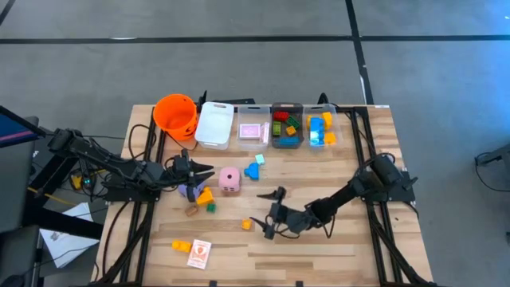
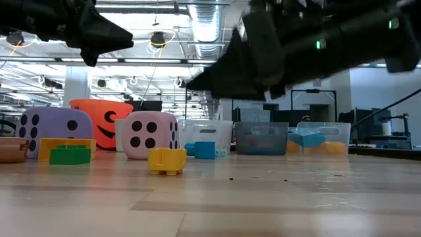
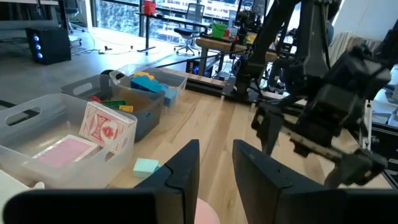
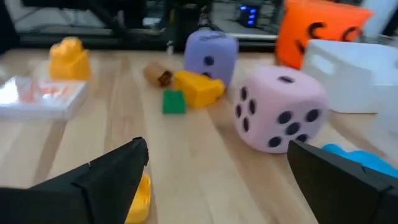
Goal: Pick & Place Toys
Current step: Put the small yellow game piece into the black bin
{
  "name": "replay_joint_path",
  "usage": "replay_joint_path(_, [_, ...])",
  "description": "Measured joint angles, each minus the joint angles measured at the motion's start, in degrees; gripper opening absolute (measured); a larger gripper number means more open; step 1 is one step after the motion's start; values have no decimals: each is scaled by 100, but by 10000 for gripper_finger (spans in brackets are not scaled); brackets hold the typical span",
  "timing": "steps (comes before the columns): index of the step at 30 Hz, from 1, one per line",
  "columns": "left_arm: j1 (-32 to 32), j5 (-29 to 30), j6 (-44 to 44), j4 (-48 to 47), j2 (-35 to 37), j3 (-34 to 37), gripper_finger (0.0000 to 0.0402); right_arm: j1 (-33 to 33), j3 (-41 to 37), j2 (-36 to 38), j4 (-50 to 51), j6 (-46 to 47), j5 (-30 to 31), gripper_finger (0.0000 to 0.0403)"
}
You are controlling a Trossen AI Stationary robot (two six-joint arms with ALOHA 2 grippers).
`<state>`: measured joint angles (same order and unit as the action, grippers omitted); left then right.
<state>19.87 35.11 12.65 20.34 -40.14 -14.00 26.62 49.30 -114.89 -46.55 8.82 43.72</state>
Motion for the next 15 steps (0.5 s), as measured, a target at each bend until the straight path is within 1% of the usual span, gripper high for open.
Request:
replay_joint_path(4, [0,0,1,1,-2,0,90,-55,156,-64,-90,-287,-706,384])
replay_joint_path(10, [-1,0,-23,1,-2,0,90,-50,208,-59,-37,-348,-1356,384])
replay_joint_path(15, [0,0,-26,2,-2,0,90,-82,208,-59,3,-343,-1428,384])
